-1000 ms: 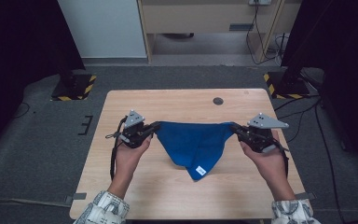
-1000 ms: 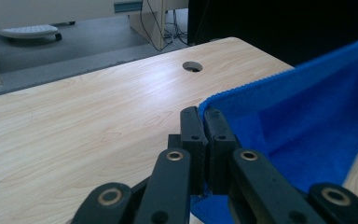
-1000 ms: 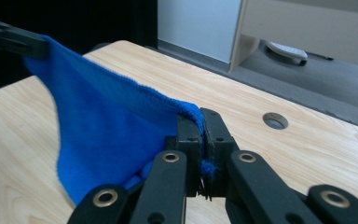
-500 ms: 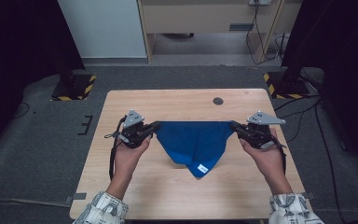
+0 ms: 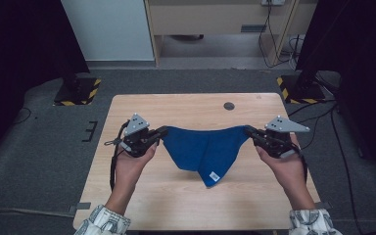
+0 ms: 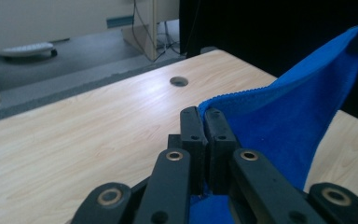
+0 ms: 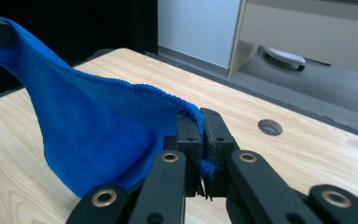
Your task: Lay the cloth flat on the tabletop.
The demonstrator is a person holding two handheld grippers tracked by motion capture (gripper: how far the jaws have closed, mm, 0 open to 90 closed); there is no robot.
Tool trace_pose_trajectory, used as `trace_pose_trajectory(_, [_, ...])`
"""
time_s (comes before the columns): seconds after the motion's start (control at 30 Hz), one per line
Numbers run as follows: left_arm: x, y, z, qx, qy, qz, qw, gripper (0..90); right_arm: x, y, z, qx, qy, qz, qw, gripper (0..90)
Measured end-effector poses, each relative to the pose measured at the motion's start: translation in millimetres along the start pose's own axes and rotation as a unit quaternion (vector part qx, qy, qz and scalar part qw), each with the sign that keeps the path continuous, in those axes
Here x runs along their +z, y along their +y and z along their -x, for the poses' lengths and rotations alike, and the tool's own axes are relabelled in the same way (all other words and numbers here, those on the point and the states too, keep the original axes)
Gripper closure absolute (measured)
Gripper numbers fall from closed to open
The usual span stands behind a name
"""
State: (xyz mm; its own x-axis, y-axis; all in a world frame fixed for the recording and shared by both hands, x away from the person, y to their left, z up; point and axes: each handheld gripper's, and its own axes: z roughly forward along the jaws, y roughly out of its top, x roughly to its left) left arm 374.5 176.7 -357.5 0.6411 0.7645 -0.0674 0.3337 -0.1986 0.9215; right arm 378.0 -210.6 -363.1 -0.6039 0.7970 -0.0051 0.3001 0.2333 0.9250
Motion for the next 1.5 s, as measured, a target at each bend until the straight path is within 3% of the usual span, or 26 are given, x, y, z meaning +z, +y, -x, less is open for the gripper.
trace_pose_trajectory(0.07, [-4.0,5.2,4.2,0.01,-0.004,0.005,0.9999,87.3,-6.2,5.0,-0.2,-0.003,0.0,0.005,1.0,86.9])
trace_pose_trajectory(0.13, [-2.3,9.5,4.3,0.006,-0.017,0.002,0.9998,87.2,-7.8,8.4,1.8,-0.014,-0.005,0.0,0.9999,86.8])
trace_pose_trajectory(0.23, [8.5,9.7,-2.7,-0.003,-0.018,-0.01,0.9998,87.2,-2.3,8.7,10.6,-0.01,-0.008,-0.009,0.9999,86.7])
trace_pose_trajectory(0.57, [57.0,-3.4,-28.3,-0.029,-0.014,-0.051,0.9982,86.7,40.4,-9.1,36.3,0.016,0.001,-0.037,0.9992,86.1])
trace_pose_trajectory(0.7, [75.6,-8.8,-37.3,-0.029,-0.008,-0.056,0.998,86.6,56.3,-16.9,43.6,0.021,0.005,-0.052,0.9984,86.1])
trace_pose_trajectory(0.73, [79.5,-9.8,-39.0,-0.025,0.002,-0.056,0.9981,86.6,61.3,-19.0,46.3,0.022,0.004,-0.056,0.9982,86.0])
trace_pose_trajectory(0.87, [96.8,-15.0,-48.7,-0.043,0.004,-0.072,0.9965,86.6,76.1,-25.5,56.9,0.026,0.004,-0.072,0.9971,85.6])
trace_pose_trajectory(1.0, [111.5,-19.7,-55.3,-0.041,0.002,-0.086,0.9954,86.0,88.3,-31.9,66.6,0.03,0.001,-0.087,0.9957,86.0])
trace_pose_trajectory(1.1, [119.6,-22.2,-61.9,-0.039,0.005,-0.094,0.9947,85.6,93.8,-35.9,72.6,0.048,0.015,-0.083,0.9953,86.2])
trace_pose_trajectory(1.17, [125.3,-24.3,-66.9,-0.044,0.005,-0.099,0.9941,85.7,97.7,-38.3,77.3,0.049,0.008,-0.087,0.9949,86.1])
trace_pose_trajectory(1.33, [138.0,-28.8,-67.4,-0.036,0.01,-0.117,0.9925,85.8,107.5,-45.3,83.0,0.052,-0.004,-0.098,0.9938,86.1])
trace_pose_trajectory(1.5, [152.2,-36.9,-69.9,-0.044,0.016,-0.134,0.9899,85.8,122.0,-54.6,87.3,0.054,-0.008,-0.117,0.9916,86.3])
